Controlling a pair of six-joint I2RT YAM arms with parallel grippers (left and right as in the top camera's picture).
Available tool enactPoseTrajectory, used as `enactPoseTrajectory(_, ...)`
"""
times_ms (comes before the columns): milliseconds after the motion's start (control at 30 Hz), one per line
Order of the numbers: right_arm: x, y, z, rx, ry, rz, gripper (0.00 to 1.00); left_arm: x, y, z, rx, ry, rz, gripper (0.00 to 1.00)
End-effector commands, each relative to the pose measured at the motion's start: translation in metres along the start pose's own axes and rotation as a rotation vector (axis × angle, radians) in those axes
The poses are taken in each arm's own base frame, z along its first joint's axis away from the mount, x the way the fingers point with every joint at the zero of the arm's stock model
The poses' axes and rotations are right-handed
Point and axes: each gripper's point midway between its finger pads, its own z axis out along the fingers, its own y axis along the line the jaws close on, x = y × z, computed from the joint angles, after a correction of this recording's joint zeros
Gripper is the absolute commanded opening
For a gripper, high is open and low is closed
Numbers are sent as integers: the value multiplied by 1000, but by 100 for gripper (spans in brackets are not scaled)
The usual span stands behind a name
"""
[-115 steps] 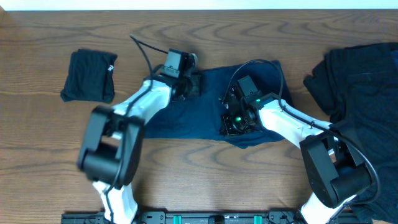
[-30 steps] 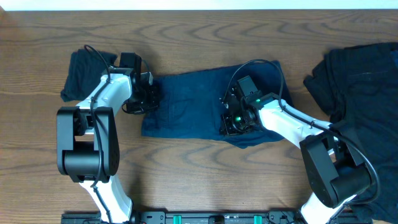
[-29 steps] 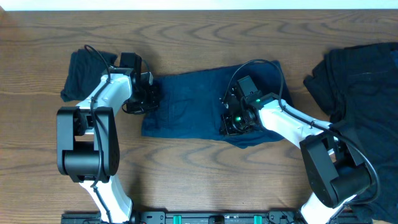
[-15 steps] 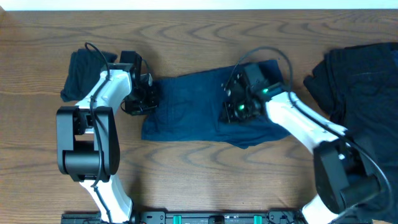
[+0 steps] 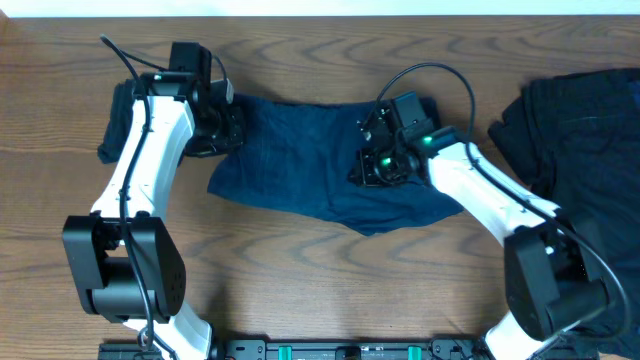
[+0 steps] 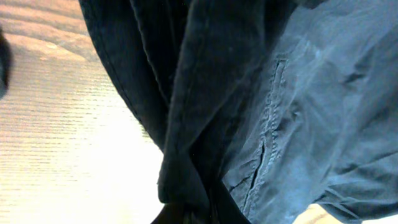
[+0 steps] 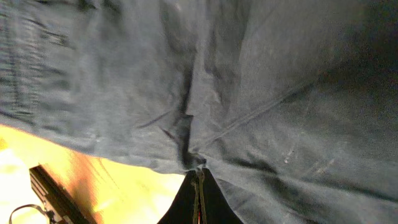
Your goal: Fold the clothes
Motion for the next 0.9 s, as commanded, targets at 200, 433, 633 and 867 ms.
enactPoseTrajectory(200,23,7,64,5,95,85,1,-10,-5,-24,-1,-42,-2,6)
enactPoseTrajectory(433,44,3,111,7,159,97,1,-8,-5,-24,-2,-34,-3,6)
enactPoseTrajectory(633,4,18,72,-74,78,76,1,-6,-4,-24,-4,-26,-4,6)
enactPoseTrajectory(867,-56,21,19,-65,-132,17,1,-5,-5,-26,-5,-20,-6,6)
